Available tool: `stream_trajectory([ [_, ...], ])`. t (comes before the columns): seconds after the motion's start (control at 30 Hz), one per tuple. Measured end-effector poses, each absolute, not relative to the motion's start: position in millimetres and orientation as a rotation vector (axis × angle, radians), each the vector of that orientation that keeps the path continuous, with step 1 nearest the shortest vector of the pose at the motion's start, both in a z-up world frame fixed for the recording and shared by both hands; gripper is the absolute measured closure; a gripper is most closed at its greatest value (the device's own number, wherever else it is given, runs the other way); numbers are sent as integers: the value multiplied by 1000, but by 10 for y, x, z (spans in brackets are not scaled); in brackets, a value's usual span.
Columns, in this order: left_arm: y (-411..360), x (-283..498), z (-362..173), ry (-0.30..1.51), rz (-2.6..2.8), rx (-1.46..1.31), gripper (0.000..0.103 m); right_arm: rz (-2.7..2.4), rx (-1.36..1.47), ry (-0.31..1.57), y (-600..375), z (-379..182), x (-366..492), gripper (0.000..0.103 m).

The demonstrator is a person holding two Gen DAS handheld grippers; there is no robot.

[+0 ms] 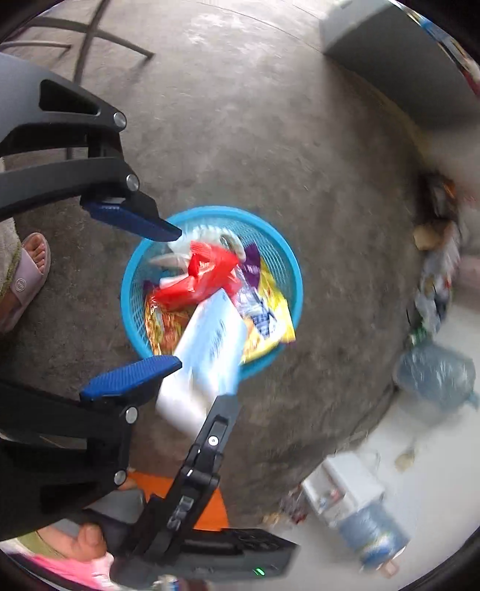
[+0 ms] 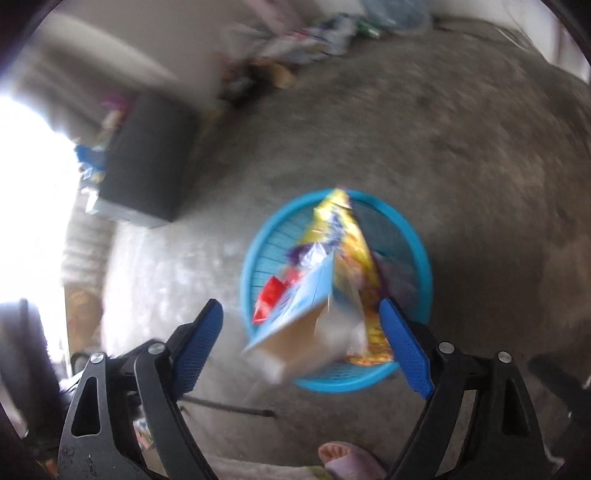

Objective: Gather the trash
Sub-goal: 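Withdraw both open tools and turn back toward the table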

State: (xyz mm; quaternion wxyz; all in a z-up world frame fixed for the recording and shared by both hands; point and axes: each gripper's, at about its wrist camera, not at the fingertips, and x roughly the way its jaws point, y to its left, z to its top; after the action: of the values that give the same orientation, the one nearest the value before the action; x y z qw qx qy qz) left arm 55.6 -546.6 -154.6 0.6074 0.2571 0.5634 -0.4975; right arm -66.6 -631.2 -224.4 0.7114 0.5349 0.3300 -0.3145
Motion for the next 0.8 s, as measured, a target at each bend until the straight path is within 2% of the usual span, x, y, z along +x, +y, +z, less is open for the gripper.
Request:
stream_trajectory([
  [0.1,-5350,600,-1478,1312,-1153,547,39,-691,1259,682,-6236,-2304,-838,21],
  [0.2,-5213,622,-1304,1246,-1156,554,39,-710,1220,669,-6118,-2180,-951,21],
  [0.47,-4586,548,-356,1036,-1211,409,33,-754,1052,651,-5817,-1556,-958,21],
  [0.7,-3525,367,486,820,-1177,276,8,-697,776,624,-5166,-787,-753,18],
  [0.8,-2916,298,748,725,-1064,207,6,-644,624,596,-4734,-488,-660,10],
])
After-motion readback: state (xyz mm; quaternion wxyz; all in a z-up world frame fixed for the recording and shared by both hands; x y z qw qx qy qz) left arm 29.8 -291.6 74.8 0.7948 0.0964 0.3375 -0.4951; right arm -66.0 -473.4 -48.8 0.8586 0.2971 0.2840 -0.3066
